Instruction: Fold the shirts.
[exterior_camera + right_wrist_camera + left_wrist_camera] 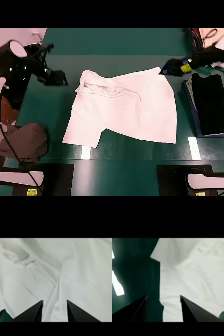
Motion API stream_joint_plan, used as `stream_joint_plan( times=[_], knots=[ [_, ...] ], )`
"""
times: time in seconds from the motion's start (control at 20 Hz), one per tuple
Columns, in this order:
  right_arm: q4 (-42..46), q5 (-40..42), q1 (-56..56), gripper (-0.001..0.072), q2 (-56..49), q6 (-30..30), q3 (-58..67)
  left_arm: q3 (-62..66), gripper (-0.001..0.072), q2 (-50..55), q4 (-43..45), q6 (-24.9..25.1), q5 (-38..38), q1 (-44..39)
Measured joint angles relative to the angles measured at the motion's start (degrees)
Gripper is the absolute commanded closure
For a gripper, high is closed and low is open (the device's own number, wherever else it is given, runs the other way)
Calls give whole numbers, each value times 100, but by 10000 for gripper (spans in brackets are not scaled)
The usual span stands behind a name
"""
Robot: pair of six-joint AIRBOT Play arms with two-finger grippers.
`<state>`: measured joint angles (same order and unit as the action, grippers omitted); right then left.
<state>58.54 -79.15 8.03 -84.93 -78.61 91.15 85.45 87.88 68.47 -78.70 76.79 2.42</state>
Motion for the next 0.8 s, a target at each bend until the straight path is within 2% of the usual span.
stream_joint_plan(
  times=[0.15, 0.35, 0.65, 0.7, 0.75, 0.8],
  knots=[
    [-33, 42, -203, 356, 697, 39, -898, -994, 207, -236, -146, 170, -74, 114],
    [-136, 260, -332, 356, 1410, 63, -1823, -2020, 207, -343, -549, 339, -715, 153],
    [-179, 457, -387, 356, 1971, 70, -2450, -2575, 211, -341, -951, 404, -1338, -109],
    [-181, 459, -413, 356, 2009, 68, -2481, -2603, 388, -337, -990, 404, -1370, -151],
    [-177, 437, -459, 356, 2031, 72, -2507, -2632, 616, -326, -979, 407, -1429, -195],
    [-170, 374, -529, 356, 2055, 70, -2527, -2649, 684, -317, -951, 409, -1438, -221]
  ],
)
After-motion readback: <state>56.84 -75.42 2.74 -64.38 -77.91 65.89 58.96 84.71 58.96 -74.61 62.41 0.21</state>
